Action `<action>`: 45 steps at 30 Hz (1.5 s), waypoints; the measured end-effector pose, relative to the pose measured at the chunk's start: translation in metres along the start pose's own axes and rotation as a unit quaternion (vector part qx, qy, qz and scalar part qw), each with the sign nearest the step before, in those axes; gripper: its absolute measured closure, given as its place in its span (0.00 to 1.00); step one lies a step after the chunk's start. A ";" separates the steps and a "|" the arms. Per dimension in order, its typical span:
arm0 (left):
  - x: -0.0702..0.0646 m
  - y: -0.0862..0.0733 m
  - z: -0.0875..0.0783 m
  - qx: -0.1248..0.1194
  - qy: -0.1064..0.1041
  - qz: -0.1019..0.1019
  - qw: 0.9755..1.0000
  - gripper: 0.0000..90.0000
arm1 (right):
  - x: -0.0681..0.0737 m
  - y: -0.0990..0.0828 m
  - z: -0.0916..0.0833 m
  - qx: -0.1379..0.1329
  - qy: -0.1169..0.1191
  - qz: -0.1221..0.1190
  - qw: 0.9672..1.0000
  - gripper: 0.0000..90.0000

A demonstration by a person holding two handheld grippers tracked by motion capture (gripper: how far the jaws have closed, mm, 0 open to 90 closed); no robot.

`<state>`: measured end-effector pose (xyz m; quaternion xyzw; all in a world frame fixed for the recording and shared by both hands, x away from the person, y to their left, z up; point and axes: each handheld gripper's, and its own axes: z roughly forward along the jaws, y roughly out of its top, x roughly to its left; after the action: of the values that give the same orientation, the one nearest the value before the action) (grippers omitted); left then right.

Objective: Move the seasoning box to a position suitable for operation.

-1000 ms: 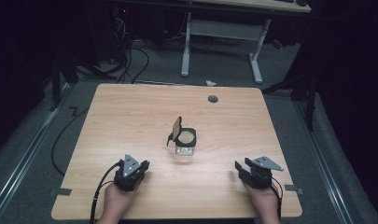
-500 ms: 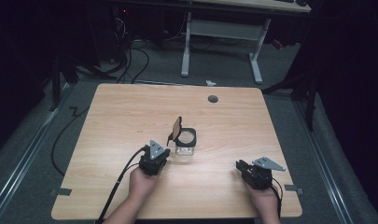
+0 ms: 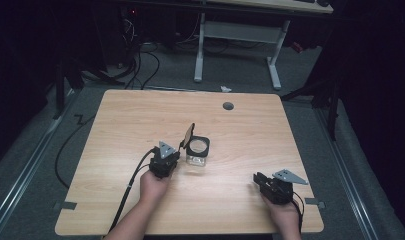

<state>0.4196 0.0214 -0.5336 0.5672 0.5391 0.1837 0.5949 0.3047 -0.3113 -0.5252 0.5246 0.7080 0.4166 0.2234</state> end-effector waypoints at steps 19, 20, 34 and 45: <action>0.001 0.008 -0.003 -0.001 -0.002 -0.007 1.000 1.00 | 0.002 -0.001 0.001 0.003 0.006 -0.005 1.000 0.90; 0.001 0.008 -0.003 -0.001 -0.002 -0.007 1.000 1.00 | 0.002 -0.001 0.001 0.003 0.006 -0.005 1.000 0.90; -0.082 -0.026 -0.014 0.011 -0.080 0.003 0.997 1.00 | 0.005 0.000 0.001 0.003 0.007 -0.010 1.000 0.90; -0.072 -0.029 0.008 0.018 -0.035 0.007 0.999 1.00 | -0.001 -0.001 -0.002 -0.002 0.007 -0.003 1.000 0.90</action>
<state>0.3897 -0.0504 -0.5298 0.5877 0.5173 0.1586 0.6016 0.3033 -0.3126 -0.5249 0.5195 0.7102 0.4208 0.2205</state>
